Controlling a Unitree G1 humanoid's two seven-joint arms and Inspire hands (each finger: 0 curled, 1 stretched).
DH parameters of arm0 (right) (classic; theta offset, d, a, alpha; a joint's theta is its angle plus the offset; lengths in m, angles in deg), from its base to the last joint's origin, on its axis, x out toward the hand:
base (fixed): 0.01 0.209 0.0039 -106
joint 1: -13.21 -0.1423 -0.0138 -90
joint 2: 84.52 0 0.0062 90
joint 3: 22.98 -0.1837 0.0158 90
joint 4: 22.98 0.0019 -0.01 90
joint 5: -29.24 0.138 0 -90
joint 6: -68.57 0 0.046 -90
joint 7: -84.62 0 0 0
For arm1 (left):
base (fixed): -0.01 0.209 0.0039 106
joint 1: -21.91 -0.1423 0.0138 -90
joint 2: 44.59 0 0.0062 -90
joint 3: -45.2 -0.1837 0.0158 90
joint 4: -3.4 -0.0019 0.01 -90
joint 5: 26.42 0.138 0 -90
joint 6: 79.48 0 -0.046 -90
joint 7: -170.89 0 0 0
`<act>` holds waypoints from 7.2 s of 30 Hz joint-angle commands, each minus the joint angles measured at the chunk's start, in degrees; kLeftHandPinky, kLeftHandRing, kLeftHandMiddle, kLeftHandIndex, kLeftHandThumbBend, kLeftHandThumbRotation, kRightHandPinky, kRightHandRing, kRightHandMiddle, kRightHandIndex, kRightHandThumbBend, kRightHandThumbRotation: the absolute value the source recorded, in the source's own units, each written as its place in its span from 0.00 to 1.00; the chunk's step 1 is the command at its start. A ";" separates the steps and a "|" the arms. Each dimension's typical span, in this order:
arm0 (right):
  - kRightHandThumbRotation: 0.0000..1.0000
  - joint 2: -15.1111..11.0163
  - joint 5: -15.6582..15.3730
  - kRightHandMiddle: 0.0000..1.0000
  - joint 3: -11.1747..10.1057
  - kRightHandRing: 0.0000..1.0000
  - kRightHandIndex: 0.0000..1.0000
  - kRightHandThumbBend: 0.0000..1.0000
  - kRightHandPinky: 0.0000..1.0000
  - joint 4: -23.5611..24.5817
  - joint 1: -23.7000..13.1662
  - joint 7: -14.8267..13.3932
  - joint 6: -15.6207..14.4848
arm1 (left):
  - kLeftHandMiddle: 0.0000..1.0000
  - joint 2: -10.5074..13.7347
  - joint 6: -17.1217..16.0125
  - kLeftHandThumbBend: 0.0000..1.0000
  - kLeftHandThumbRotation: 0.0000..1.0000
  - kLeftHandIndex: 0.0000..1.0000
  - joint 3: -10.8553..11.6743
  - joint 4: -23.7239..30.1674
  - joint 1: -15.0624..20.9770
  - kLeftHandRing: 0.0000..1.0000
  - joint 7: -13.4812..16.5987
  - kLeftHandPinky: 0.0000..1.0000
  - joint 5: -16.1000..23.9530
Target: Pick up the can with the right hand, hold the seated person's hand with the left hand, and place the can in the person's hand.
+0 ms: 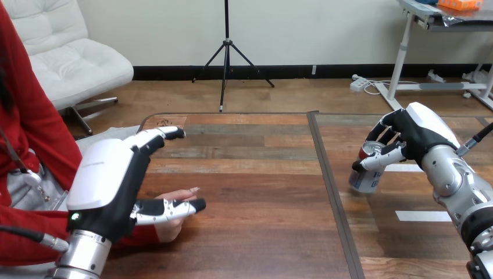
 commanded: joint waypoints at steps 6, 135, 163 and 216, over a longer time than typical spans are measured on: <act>0.00 -1.01 -0.17 0.49 0.14 0.44 0.48 0.79 0.42 3.43 -6.86 -1.10 0.98 | 0.83 3.62 2.37 1.00 0.34 0.80 -2.49 2.79 3.46 0.80 -2.45 0.70 1.47; 0.00 -1.27 0.76 0.47 -0.66 0.42 0.47 0.79 0.40 3.29 -6.67 -1.66 2.86 | 0.61 11.82 27.31 0.88 0.03 0.61 -13.74 -14.33 13.10 0.58 -14.07 0.53 1.12; 0.00 -1.22 0.82 0.47 -0.73 0.41 0.47 0.78 0.38 3.30 -6.36 -2.04 2.83 | 0.38 11.03 30.86 0.80 0.00 0.39 -14.80 -13.48 14.44 0.29 -16.45 0.24 -0.23; 0.00 2.75 3.70 0.45 -1.37 0.39 0.48 0.78 0.34 4.80 -7.92 -1.15 5.62 | 0.34 9.72 23.28 0.68 0.00 0.36 -8.14 -0.51 14.61 0.25 -8.63 0.19 -9.39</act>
